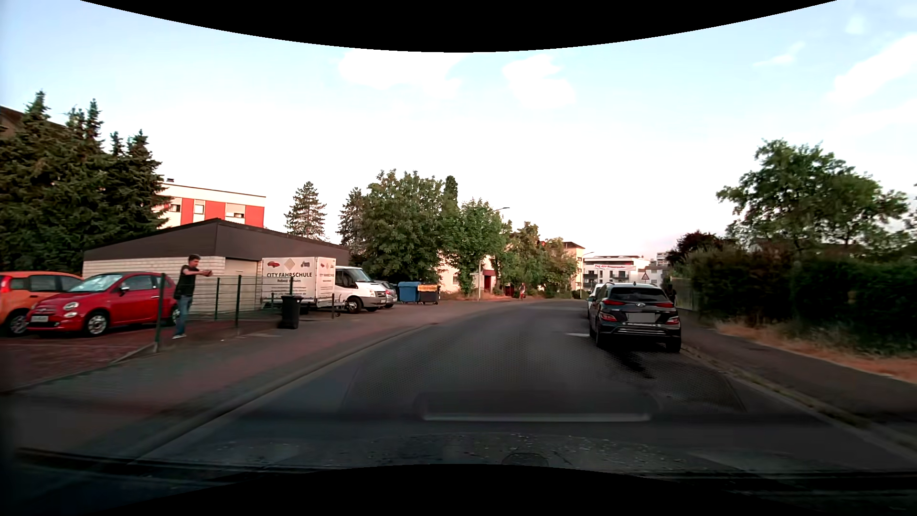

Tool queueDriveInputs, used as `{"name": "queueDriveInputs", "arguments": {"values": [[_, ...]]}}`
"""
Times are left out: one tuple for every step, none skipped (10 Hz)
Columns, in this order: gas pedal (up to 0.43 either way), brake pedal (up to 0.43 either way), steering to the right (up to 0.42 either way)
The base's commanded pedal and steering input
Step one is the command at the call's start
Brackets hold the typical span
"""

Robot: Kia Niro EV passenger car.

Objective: Follow the waypoints while adhering to traffic rules and regulations

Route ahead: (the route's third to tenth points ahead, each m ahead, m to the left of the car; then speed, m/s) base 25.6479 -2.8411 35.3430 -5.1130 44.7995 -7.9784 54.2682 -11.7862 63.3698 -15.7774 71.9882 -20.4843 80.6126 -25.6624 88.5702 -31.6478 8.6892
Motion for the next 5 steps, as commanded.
{"name": "queueDriveInputs", "arguments": {"values": [[0.008,0.0,0.036],[0.008,0.0,0.038],[0.008,0.0,0.04],[0.008,0.0,0.043],[0.008,0.0,0.044]]}}
